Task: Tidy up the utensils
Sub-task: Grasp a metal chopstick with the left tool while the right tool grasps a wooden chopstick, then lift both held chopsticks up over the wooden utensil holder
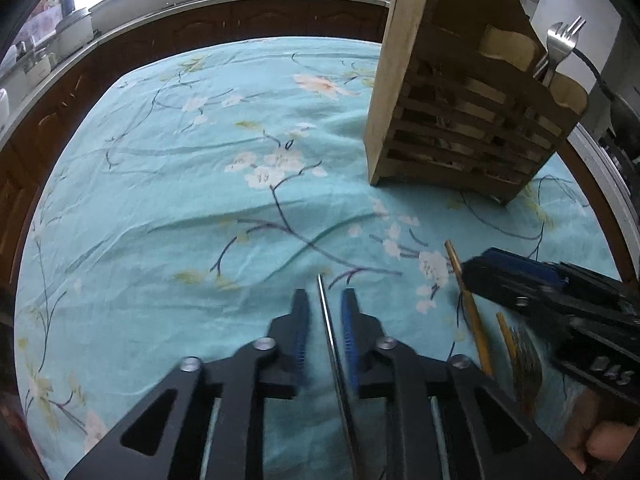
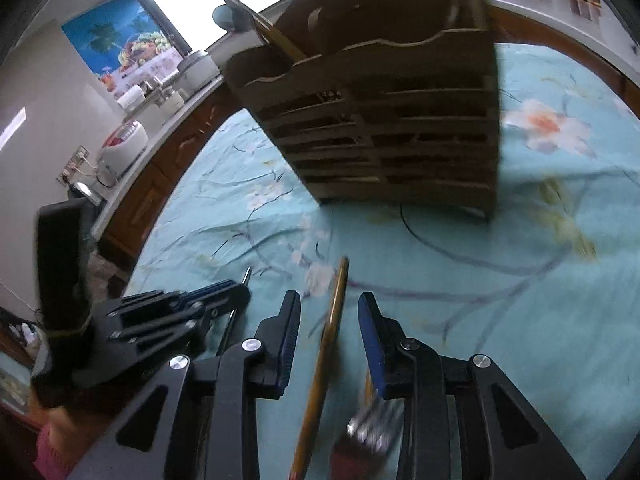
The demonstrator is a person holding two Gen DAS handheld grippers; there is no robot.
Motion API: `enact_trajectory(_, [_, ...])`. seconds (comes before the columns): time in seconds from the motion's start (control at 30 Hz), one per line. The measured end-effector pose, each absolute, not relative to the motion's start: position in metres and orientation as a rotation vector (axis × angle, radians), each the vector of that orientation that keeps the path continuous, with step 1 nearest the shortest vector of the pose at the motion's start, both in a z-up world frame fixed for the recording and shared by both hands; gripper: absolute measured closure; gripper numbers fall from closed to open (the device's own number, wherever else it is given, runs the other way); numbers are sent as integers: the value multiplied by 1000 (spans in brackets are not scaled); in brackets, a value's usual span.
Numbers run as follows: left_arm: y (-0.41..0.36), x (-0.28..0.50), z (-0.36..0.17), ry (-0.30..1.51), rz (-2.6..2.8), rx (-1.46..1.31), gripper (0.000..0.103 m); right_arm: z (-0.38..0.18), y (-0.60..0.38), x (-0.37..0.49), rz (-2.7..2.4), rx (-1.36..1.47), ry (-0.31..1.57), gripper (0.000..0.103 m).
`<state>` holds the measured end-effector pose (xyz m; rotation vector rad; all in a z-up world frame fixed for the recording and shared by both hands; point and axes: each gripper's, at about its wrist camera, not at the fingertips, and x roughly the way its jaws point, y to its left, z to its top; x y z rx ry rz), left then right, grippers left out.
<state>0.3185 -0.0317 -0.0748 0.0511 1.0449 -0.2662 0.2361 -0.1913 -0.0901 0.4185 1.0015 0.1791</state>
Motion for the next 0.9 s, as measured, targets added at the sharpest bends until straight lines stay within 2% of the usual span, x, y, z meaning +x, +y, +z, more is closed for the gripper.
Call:
enact_trajectory(0.17, [-40, 324, -79, 1029, -272, 107, 81, -101, -181, 251, 171, 344, 1058, 70])
enact_trajectory(0.27, [-39, 324, -80, 1022, -266, 114, 97, -99, -174, 249, 162, 277, 1048, 73])
enact_trajectory(0.3, [-38, 326, -80, 1027, -269, 102, 98, -98, -173, 249, 158, 270, 1050, 75])
enact_trajectory(0.4, [-30, 325, -77, 1039, -272, 60, 99, -98, -173, 250, 133, 238, 1055, 94])
enact_trajectory(0.43, [-28, 322, -75, 1032, -269, 54, 99, -98, -176, 250, 142, 265, 1058, 96])
enact_trajectory(0.63, [-11, 300, -51, 991, -292, -35, 100, -79, -185, 236, 179, 333, 1019, 98])
enact_trajectory(0.9, [12, 254, -3, 885, -315, -119, 100, -26, -193, 202, 223, 406, 891, 98])
